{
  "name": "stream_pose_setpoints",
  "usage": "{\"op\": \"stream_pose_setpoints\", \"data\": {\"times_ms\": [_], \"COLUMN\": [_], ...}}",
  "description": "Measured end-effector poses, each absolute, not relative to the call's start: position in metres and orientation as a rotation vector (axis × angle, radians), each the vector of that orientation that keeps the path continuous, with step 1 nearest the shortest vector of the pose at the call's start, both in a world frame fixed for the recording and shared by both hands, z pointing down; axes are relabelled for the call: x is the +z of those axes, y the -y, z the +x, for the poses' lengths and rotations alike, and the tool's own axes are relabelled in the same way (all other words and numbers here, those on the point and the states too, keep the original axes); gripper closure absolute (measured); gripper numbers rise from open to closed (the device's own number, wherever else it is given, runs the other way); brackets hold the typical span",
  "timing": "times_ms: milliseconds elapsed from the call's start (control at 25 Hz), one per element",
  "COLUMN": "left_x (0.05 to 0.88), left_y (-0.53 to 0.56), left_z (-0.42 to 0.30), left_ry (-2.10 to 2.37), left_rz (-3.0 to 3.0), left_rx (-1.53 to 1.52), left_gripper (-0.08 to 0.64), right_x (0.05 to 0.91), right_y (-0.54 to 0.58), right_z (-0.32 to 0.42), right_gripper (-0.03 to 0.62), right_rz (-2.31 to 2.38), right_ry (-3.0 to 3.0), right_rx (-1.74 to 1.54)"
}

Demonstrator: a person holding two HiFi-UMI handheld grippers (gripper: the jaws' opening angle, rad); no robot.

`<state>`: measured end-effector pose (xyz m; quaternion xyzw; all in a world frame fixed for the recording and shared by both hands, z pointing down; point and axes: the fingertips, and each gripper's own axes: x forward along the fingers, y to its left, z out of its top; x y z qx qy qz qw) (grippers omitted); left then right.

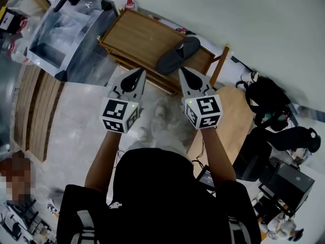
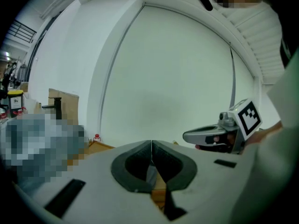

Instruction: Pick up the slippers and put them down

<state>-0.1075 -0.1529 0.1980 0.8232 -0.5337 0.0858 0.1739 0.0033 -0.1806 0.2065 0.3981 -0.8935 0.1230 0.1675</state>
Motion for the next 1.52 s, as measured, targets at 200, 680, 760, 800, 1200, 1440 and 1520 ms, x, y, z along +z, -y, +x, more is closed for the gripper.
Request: {"op": "stream_pose_setpoints", "data": {"times_ms": [200, 680, 760, 800, 1200, 1440, 1520], "left_x": [0.223, 0.292, 0.303, 0.308, 0.355, 0.395, 0.403], "left_y": [0.168, 0.192, 0.193, 0.194, 0.211, 0.209, 0.213], "left_z": [-0.101, -0.080, -0.069, -0.064, -0.022, 0.000, 0.004], "left_ry": [1.485, 1.423, 1.384, 1.365, 1.212, 1.121, 1.110], "left_rz": [2.295, 2.266, 2.264, 2.267, 2.280, 2.248, 2.250], "left_rx": [0.264, 0.343, 0.371, 0.388, 0.501, 0.608, 0.613], "left_gripper": [0.554, 0.554, 0.554, 0.554, 0.554, 0.552, 0.552], "right_x": [0.233, 0.290, 0.300, 0.305, 0.341, 0.358, 0.363], "right_y": [0.195, 0.217, 0.217, 0.217, 0.222, 0.227, 0.229], "right_z": [0.007, 0.032, 0.039, 0.042, 0.067, 0.079, 0.082], "right_gripper": [0.592, 0.592, 0.592, 0.592, 0.592, 0.592, 0.592], "right_rz": [1.101, 1.093, 1.100, 1.103, 1.121, 1.139, 1.150], "right_ry": [2.509, 2.428, 2.412, 2.405, 2.356, 2.348, 2.347], "right_rx": [0.386, 0.476, 0.496, 0.504, 0.581, 0.620, 0.638]}}
